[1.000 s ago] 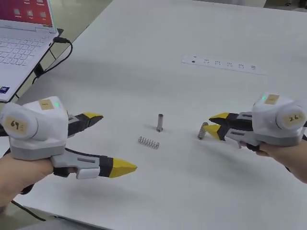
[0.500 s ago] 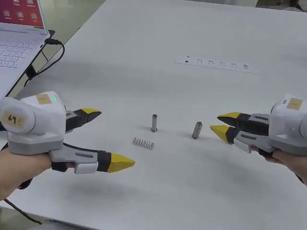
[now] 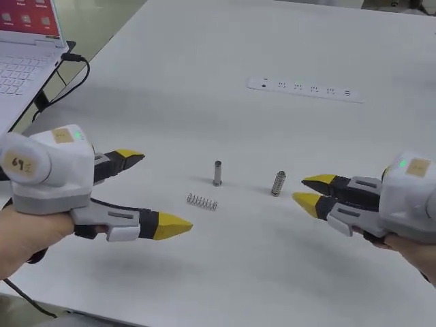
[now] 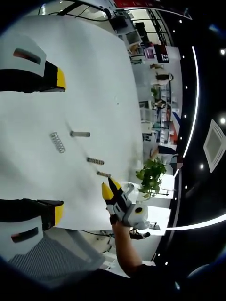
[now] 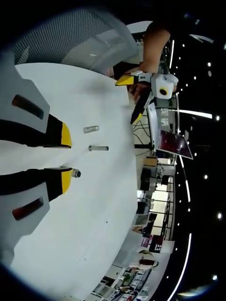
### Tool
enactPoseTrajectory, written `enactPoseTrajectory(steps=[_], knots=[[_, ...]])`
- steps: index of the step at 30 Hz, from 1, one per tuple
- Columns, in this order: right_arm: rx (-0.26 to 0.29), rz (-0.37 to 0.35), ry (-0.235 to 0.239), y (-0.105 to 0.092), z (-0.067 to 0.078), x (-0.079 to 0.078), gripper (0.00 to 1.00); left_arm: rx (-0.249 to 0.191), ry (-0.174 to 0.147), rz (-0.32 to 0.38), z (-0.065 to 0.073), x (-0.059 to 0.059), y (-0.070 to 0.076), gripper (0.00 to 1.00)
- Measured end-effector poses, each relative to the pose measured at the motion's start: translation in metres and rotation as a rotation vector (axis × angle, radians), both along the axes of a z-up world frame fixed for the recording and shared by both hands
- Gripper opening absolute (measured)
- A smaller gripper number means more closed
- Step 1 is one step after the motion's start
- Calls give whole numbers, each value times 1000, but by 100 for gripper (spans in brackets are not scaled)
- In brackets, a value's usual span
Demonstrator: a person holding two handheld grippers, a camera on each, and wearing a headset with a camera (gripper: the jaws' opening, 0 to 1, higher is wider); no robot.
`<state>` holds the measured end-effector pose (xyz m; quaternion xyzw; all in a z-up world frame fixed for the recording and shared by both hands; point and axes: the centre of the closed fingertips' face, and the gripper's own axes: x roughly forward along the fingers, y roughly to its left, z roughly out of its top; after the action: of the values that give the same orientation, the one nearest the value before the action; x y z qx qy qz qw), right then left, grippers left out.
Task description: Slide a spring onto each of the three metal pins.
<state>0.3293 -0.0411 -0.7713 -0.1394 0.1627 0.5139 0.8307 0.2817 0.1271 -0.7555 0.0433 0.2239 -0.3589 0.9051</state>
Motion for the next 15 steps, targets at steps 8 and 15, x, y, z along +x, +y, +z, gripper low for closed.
enactPoseTrajectory(steps=[8, 15], knots=[[-8, 21, 23, 10, -11, -7, 14, -6, 11, 6, -5, -3, 1, 92], [-5, 66, 61, 31, -23, -20, 14, -7, 17, -5, -9, -5, -3, 93]])
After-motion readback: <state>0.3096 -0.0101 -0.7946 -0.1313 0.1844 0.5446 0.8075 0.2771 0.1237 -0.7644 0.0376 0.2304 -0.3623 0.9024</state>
